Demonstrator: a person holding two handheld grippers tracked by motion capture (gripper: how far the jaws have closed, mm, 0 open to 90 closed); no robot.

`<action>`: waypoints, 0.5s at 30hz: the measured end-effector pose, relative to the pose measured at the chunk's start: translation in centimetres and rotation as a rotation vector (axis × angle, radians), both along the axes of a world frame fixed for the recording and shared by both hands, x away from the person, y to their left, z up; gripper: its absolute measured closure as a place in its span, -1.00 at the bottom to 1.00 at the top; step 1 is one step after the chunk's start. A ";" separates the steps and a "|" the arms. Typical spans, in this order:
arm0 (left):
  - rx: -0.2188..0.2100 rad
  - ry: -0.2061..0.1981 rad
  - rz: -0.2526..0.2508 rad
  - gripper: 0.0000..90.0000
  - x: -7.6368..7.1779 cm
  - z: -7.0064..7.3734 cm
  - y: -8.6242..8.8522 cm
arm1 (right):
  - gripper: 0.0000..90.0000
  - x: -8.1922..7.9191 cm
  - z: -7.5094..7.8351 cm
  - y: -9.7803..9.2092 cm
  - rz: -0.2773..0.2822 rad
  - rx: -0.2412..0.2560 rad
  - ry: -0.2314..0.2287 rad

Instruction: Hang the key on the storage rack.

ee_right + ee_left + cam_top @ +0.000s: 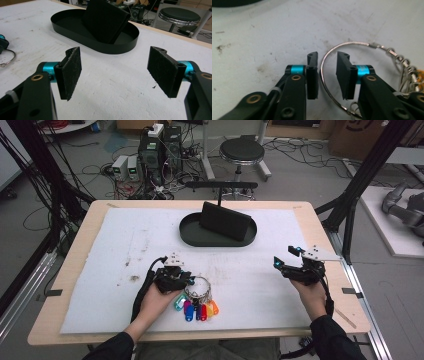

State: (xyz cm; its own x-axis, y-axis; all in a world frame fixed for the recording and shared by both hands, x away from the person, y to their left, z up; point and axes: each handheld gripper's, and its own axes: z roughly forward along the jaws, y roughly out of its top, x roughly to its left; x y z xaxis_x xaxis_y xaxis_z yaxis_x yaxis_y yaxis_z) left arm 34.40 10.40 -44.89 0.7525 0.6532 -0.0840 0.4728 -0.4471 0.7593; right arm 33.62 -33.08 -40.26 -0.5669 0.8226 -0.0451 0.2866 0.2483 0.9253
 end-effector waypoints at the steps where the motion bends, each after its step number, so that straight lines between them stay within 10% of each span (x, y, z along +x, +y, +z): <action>1: 0.003 -0.006 -0.003 0.67 0.0 0.0 0.0 | -0.38 0.0 0.0 0.0 -0.001 0.001 0.001; 8: 0.053 -0.088 -0.017 0.91 -0.5 -0.2 -0.2 | -0.38 0.0 0.0 0.1 0.006 -0.002 -0.005; 15: 0.029 -0.085 -0.018 0.92 -0.4 -0.1 0.0 | -0.38 0.0 0.0 0.0 0.012 0.004 -0.003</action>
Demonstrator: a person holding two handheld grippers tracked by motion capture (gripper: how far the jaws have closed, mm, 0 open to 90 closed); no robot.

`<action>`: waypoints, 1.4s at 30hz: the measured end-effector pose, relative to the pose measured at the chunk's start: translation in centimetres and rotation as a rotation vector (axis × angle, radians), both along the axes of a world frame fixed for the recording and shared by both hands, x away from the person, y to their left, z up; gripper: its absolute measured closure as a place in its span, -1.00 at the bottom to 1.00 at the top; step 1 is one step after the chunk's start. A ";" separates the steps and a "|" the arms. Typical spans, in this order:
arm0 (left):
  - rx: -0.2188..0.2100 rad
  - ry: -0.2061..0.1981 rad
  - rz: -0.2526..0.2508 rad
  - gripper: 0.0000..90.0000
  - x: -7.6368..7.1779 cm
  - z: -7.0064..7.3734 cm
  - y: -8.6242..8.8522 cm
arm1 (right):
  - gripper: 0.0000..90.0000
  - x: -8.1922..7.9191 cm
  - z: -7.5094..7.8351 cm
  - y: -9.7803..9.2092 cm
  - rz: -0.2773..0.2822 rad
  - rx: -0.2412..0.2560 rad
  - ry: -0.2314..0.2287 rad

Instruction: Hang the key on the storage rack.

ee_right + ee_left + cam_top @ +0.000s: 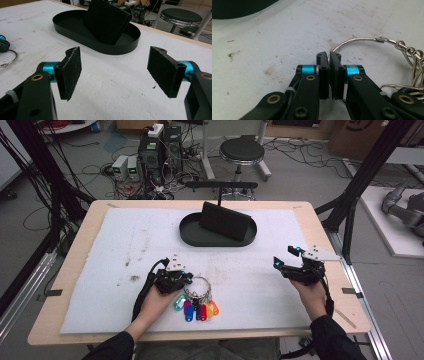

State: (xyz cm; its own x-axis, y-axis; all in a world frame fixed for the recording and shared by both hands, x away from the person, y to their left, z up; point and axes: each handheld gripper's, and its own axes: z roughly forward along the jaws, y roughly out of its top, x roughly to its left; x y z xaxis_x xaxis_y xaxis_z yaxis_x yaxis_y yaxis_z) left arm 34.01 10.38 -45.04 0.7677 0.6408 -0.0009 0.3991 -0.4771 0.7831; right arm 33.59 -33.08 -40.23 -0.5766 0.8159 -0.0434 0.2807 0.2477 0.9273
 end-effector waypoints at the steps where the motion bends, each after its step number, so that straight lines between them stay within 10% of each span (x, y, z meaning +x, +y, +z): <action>1: -0.018 -0.004 0.001 0.92 0.0 0.0 0.0 | -0.38 0.0 0.0 0.0 -0.003 0.002 -0.002; 21: -0.201 -0.153 -0.084 0.92 -1.6 4.1 0.7 | -0.38 -0.1 0.1 -0.2 -0.002 0.010 -0.008; 42: -0.275 -0.175 -0.211 0.91 -4.1 5.0 -0.6 | -0.38 -0.1 0.2 -0.2 0.000 0.006 -0.023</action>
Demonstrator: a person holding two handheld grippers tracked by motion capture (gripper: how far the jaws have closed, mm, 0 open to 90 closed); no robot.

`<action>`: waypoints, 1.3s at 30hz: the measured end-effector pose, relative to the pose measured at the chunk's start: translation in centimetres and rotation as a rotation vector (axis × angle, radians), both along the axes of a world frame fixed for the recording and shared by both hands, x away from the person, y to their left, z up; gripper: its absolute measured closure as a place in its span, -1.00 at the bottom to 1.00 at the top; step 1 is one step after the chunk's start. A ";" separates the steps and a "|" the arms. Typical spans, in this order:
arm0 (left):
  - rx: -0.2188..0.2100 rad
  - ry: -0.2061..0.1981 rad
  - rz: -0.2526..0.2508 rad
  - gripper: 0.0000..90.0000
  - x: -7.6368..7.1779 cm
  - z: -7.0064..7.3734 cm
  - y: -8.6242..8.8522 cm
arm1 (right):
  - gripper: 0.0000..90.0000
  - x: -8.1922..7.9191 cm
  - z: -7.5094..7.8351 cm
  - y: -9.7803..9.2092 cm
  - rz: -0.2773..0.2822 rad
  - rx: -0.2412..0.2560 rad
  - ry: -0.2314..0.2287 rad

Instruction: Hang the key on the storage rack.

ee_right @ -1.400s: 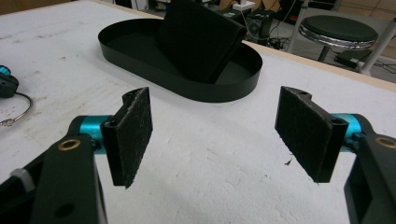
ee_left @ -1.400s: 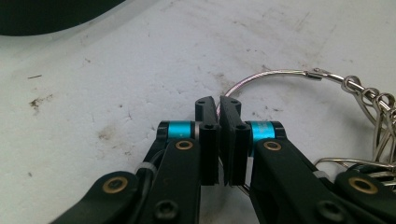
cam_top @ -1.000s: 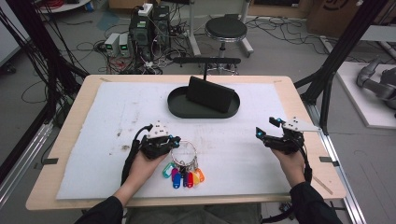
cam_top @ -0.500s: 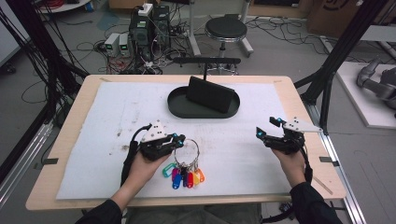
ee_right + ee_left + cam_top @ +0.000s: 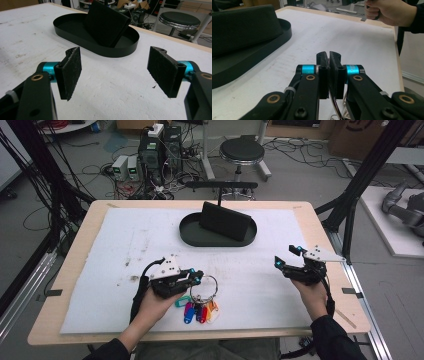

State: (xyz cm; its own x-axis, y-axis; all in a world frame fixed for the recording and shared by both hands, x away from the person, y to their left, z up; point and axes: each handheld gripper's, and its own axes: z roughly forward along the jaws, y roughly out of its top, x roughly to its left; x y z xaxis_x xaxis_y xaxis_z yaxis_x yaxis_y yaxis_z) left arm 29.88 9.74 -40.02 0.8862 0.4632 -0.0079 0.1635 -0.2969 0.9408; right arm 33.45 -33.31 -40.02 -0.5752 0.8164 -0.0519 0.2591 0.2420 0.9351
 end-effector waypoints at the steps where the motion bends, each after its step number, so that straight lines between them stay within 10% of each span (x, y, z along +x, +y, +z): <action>1: 0.005 -0.013 0.000 0.92 -0.2 0.1 -0.1 | -0.38 0.0 0.0 0.0 -0.001 0.003 0.005; 10: 0.072 -0.116 -0.035 0.92 -1.6 0.5 -1.4 | -0.38 0.0 0.0 0.1 0.000 0.001 0.004; 39: 0.124 -0.129 -0.077 0.82 -3.5 -0.6 -2.2 | -0.38 -0.1 0.1 0.1 -0.004 -0.001 -0.001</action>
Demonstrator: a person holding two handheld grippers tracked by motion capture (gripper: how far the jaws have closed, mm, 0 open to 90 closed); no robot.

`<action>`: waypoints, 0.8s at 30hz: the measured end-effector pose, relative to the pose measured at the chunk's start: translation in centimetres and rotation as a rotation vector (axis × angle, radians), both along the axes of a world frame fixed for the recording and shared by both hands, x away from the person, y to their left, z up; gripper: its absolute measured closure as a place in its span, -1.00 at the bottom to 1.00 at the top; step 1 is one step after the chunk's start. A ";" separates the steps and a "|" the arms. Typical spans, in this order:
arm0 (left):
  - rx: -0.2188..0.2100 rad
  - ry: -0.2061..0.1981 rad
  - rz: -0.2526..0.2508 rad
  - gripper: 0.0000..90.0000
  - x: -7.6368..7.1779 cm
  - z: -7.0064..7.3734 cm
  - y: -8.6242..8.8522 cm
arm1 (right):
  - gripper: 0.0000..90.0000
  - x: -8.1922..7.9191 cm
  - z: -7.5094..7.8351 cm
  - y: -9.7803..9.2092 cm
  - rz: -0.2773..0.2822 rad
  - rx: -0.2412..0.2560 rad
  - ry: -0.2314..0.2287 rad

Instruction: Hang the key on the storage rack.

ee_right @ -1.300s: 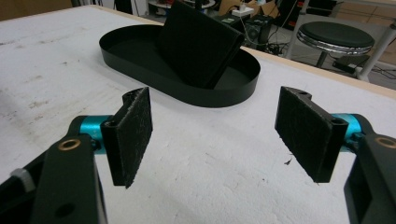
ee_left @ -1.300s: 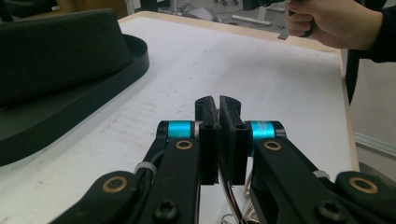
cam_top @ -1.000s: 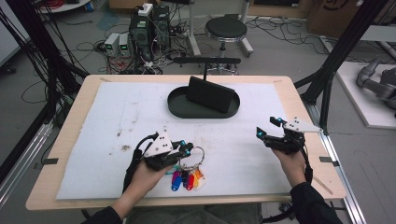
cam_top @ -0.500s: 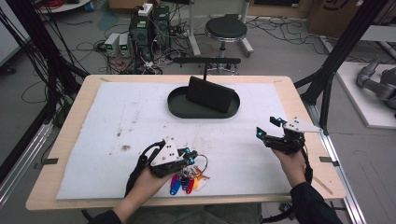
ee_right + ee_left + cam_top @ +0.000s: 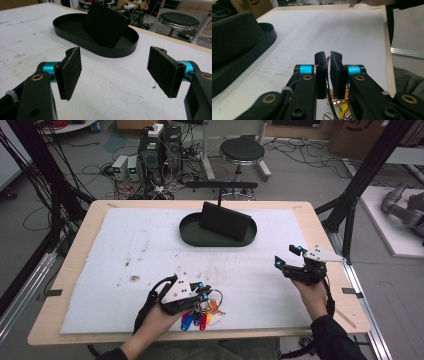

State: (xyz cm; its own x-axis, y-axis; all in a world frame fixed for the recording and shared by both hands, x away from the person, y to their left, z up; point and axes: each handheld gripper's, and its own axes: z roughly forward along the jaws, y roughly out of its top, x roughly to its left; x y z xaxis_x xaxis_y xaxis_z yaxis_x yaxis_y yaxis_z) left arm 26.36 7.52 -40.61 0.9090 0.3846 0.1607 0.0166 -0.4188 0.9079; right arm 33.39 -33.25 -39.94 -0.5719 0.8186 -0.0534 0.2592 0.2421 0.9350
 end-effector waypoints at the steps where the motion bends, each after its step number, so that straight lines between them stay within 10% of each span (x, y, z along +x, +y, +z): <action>1: 0.003 0.010 0.002 0.80 0.0 -0.1 0.0 | -0.38 0.0 0.0 0.0 0.000 0.000 0.001; 15: -0.048 0.154 -0.026 0.90 0.7 -0.7 0.5 | -0.38 0.0 0.0 0.0 0.004 0.004 0.005; 24: -0.112 0.139 -0.037 0.92 1.0 0.7 1.2 | -0.38 0.1 0.0 0.0 0.005 0.004 0.003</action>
State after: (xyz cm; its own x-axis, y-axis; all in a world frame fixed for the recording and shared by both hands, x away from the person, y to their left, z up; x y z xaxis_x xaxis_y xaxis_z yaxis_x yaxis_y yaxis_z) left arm 27.40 8.74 -39.88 0.9332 0.3592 -0.0099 0.1321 -0.3174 0.9390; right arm 33.48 -33.30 -39.95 -0.5759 0.8161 -0.0484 0.2608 0.2395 0.9352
